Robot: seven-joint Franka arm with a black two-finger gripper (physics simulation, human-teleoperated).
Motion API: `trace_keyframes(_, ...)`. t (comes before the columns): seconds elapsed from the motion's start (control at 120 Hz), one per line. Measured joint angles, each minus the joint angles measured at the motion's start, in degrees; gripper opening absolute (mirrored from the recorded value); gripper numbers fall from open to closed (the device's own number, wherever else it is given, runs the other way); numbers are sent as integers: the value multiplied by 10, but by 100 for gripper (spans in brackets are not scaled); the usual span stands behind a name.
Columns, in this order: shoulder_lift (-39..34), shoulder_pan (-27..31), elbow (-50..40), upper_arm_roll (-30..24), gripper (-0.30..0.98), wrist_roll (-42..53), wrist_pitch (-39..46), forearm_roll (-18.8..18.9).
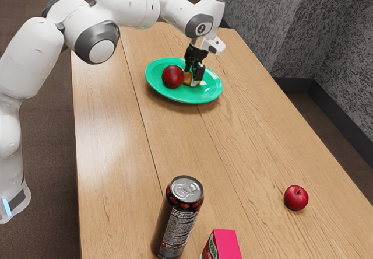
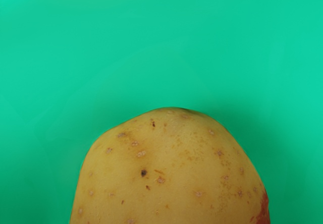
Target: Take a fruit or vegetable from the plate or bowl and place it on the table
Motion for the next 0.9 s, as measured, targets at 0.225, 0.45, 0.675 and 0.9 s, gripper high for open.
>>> trace_keyframes(0.225, 6, 1, 0, 1, 48, 6, -1, -10)
trace_keyframes(0.45, 6, 0, 1, 1, 35, 5, -9, -12)
trace_keyframes(0.675, -12, -1, 4, 5, 35, -8, -33, -11)
trace_keyframes(0.9, -67, -1, 7, 7, 34, -21, -58, -8)
